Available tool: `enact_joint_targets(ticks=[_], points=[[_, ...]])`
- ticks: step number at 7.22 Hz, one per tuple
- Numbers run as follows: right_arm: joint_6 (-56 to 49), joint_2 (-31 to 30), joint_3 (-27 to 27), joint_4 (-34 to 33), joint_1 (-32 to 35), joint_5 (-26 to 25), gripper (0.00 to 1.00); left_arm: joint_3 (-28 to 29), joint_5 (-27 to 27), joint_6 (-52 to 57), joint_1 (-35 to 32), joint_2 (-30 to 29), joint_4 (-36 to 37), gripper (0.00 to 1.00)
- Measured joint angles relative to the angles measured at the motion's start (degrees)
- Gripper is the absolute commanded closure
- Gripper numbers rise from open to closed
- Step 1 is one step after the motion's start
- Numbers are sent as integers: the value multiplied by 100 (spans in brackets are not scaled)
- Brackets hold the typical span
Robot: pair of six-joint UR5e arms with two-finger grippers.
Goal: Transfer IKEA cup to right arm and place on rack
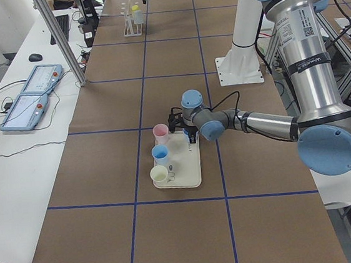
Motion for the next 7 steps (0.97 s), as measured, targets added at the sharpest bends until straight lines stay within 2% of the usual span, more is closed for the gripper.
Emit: enact_joint_targets(ticks=[2,5,6,7], points=[[21,46,3,-42,-19,8,1,-154,-133,-135,-16,-18,-14,100],[88,300,8,-321,-109,-11,1,-799,-340,-231,-344,7,85,100],[389,382,28,-336,-201,-21,1,-861,-360,-592,-376,-285,122,100],[888,479,103,-313,-336,-28,1,-882,-370,-1397,-332,-780,136,100]])
